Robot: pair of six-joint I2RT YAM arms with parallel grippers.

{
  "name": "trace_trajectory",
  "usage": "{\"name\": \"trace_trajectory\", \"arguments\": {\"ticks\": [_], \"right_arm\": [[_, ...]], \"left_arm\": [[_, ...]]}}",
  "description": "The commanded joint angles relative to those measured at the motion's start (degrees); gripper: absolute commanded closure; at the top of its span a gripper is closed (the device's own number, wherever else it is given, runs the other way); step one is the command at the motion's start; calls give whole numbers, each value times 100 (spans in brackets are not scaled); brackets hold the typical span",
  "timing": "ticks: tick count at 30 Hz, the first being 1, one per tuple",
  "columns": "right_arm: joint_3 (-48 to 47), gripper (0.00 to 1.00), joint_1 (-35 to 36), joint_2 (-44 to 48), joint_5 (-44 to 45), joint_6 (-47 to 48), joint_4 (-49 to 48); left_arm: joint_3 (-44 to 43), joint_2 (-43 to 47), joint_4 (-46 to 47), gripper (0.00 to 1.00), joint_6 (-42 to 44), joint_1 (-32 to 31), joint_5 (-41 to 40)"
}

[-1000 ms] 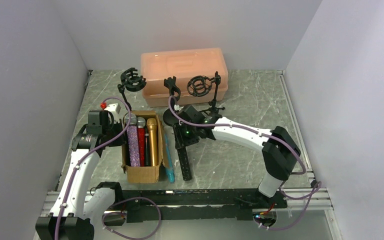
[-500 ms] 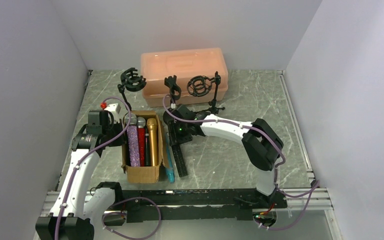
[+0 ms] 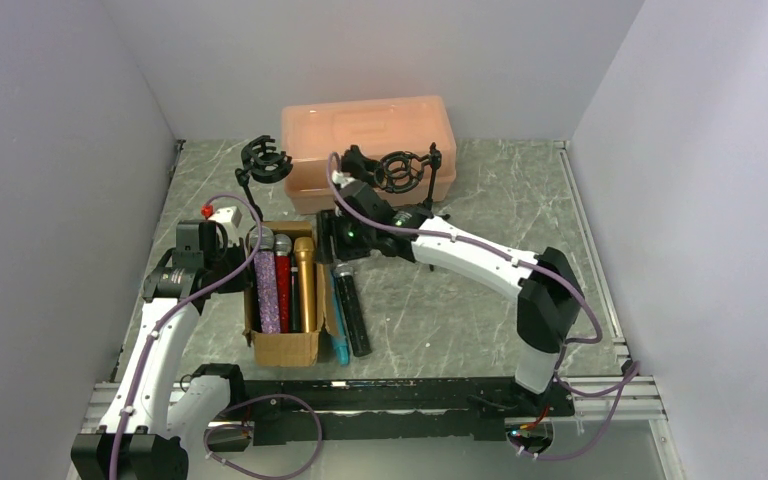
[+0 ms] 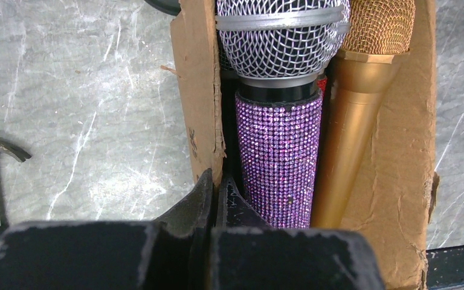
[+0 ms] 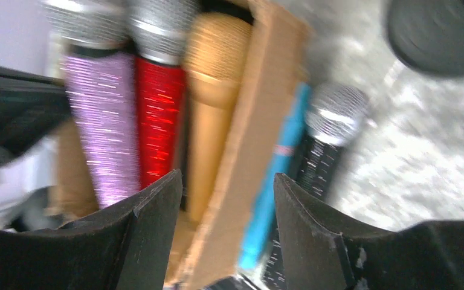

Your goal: Attach the microphones to the stand

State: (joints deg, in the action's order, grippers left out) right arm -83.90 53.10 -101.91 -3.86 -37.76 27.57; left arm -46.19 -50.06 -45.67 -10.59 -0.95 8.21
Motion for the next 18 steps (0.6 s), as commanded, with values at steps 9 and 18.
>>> {"name": "trace_trajectory", "arguments": {"ticks": [9,18], "right_arm": [[-2155,39,653,-1150,-926,71,-34],[-3165,39,732,-2074,-1030,254,380]], "left_arm": [[-317,227,375,100,-127,-18,381],[-363,221,366,100,-136,-14,455]]}}
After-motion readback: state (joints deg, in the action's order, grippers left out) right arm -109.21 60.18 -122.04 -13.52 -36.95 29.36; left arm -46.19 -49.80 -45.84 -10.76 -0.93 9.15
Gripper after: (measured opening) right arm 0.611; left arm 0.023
